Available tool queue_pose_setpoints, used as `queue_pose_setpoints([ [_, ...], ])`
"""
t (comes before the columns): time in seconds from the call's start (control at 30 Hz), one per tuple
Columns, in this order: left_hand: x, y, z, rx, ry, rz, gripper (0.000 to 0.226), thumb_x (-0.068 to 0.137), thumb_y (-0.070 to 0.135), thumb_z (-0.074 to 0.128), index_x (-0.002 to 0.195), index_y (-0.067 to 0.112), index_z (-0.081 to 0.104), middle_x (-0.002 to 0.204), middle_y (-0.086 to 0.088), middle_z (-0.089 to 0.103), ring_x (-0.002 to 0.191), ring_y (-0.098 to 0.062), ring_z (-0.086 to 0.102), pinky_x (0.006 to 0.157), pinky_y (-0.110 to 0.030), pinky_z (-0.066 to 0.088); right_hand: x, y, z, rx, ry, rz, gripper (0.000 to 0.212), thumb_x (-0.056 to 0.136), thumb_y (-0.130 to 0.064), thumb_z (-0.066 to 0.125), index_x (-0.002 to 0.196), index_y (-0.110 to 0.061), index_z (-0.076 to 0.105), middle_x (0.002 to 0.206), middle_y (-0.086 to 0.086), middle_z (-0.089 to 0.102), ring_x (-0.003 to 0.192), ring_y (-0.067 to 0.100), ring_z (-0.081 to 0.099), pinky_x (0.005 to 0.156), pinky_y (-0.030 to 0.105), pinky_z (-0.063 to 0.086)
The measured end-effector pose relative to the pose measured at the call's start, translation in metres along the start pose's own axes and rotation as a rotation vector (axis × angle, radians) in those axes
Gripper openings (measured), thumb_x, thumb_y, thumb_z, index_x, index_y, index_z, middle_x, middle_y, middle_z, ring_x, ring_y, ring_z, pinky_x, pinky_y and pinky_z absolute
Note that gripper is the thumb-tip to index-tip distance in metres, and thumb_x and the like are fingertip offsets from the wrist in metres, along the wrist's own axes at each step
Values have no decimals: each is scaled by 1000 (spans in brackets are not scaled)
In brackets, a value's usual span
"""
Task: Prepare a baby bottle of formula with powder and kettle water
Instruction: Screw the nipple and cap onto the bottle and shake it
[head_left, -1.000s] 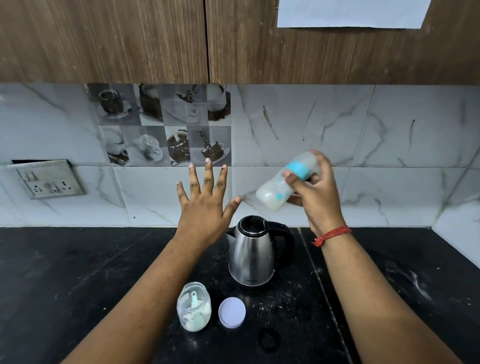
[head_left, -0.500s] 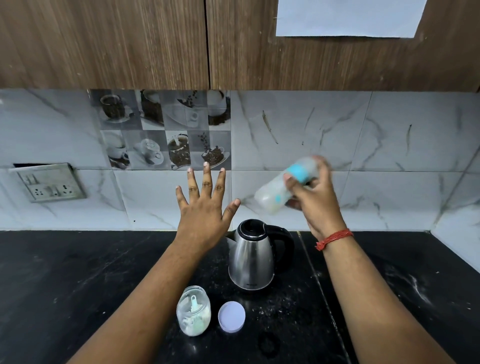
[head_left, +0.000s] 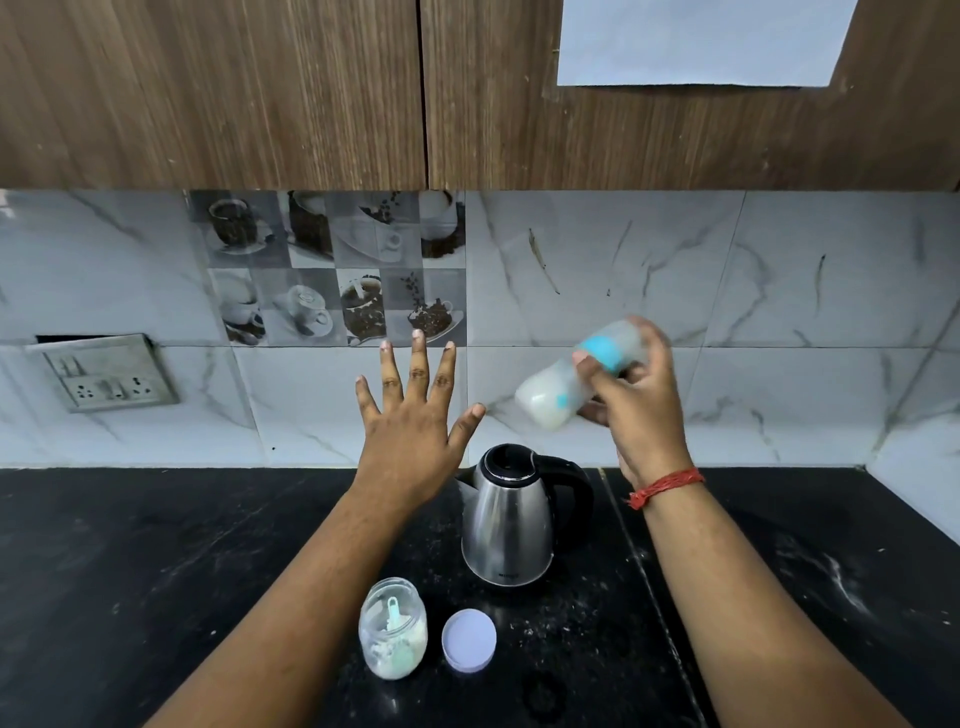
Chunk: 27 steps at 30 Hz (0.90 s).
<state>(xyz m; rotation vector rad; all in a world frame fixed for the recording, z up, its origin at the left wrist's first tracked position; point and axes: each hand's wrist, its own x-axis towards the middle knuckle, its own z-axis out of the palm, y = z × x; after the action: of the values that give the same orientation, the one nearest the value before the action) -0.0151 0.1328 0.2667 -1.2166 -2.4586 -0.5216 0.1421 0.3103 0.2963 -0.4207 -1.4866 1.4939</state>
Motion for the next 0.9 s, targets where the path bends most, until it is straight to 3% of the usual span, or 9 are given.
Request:
queue_pose_setpoints([
  [0.07,1,0,1,-18,3,-9,80,89,78,-8,157,40,-26,165,0,-37,151,-33,-35,123,-66,-7,2,1,-3,67,51,2,75,70,-43,85,134,-39,45,121,11,63,97,16,74,70,43,63],
  [0.17,2,-5,2,-7,10,-6,79,90,78,-8,157,40,-27,165,1,-38,151,-32,-37,123,-66,-8,0,-1,1,-9,-40,16,74,67,-45,86,131,-44,48,118,11,65,100,23,74,69,43,63],
  [0.27,4,-7,1,-26,11,-21,80,89,79,-9,157,40,-26,165,2,-38,151,-32,-36,123,-65,-8,3,1,-4,98,98,-27,65,80,-32,82,132,-39,43,121,10,62,99,18,73,70,43,63],
  [0.37,5,-8,-1,-12,20,-13,80,89,79,-9,158,40,-25,165,1,-37,151,-32,-35,123,-65,-9,3,3,-2,-12,-80,14,65,83,-22,83,134,-39,46,120,14,64,101,26,73,69,44,63],
  [0.47,6,-7,0,-26,17,-17,80,90,78,-8,158,39,-24,165,1,-37,152,-32,-35,123,-64,-9,5,4,-4,78,73,-21,57,86,-24,80,129,-40,45,120,11,63,98,17,73,69,42,63],
  [0.57,6,-6,0,-18,22,-8,80,90,78,-7,158,39,-23,166,1,-36,152,-32,-35,123,-65,-8,6,2,-2,22,-72,29,61,83,-23,83,129,-42,49,120,15,65,96,20,75,68,42,63],
  [0.67,7,-6,1,-30,15,-14,80,91,77,-7,159,38,-23,166,1,-35,152,-32,-34,123,-65,-7,8,6,-6,128,75,-2,61,87,-21,80,135,-36,45,117,11,64,92,14,74,68,43,62],
  [0.77,9,-6,1,-23,24,-6,80,90,78,-8,158,39,-24,165,1,-36,152,-32,-35,123,-65,-8,6,4,-1,34,-91,53,73,73,-32,88,134,-40,48,118,16,66,92,19,76,66,41,62],
  [0.9,13,-8,1,-45,29,-11,77,91,78,-6,155,41,-28,165,2,-37,151,-32,-35,122,-64,-9,10,4,-4,118,84,-5,75,72,-37,85,135,-39,45,119,10,64,97,16,74,67,39,62],
])
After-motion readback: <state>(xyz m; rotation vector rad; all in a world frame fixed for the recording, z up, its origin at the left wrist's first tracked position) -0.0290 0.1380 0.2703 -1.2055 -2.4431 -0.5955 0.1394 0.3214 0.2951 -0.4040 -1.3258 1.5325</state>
